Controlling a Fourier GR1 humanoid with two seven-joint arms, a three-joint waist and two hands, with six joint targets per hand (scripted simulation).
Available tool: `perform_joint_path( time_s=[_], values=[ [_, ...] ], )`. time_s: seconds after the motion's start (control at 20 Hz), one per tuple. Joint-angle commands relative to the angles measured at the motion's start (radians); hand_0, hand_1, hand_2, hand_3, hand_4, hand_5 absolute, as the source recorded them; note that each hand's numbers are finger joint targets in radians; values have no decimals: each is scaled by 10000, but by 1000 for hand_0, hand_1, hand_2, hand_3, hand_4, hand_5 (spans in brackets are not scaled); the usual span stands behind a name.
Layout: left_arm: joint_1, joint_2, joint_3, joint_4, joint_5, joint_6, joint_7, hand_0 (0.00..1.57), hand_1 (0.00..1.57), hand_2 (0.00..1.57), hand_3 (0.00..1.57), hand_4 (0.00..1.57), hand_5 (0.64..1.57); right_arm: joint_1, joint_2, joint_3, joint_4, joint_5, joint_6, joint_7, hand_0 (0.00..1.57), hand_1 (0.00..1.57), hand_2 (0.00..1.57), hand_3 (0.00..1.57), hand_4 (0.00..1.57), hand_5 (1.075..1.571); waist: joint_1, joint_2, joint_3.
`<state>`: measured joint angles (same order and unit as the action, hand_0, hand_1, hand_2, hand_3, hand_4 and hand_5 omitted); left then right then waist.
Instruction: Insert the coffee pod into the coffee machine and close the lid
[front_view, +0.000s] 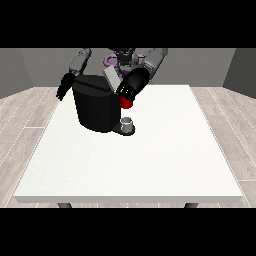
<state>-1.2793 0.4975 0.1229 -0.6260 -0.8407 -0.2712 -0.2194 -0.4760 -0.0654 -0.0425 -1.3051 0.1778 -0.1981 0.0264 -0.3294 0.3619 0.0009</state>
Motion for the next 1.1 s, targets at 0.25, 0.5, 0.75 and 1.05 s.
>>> perform_joint_path(
  time_s=[0.25, 0.5, 0.75, 1.05],
  values=[
    [-442, 251, -127, -120, -415, 623, -314, 1144, 1144, 1115, 841, 0, 1571, -266, -74, -10, 167, 164, -93, -265, 0, 0, 0, 0, 71, 1571, -111, 586, -4],
    [-448, 545, -333, -56, -687, 470, -688, 815, 815, 912, 662, 0, 1571, -95, -80, 157, 139, 381, -136, -247, 0, 0, 0, 0, 108, 1571, -91, 401, -3],
    [-211, 570, -438, 23, -1035, 1023, -635, 0, 0, 635, 508, 0, 1571, -600, -306, -262, 198, 119, -99, 60, 0, 0, 0, 0, 87, 1571, 80, 671, -5],
    [-273, 559, -204, 278, -841, 763, -753, 0, 0, 525, 452, 0, 1571, -296, -275, -41, 130, 337, -92, 447, 0, 0, 0, 0, 152, 1571, 87, 144, -5]
  ],
)
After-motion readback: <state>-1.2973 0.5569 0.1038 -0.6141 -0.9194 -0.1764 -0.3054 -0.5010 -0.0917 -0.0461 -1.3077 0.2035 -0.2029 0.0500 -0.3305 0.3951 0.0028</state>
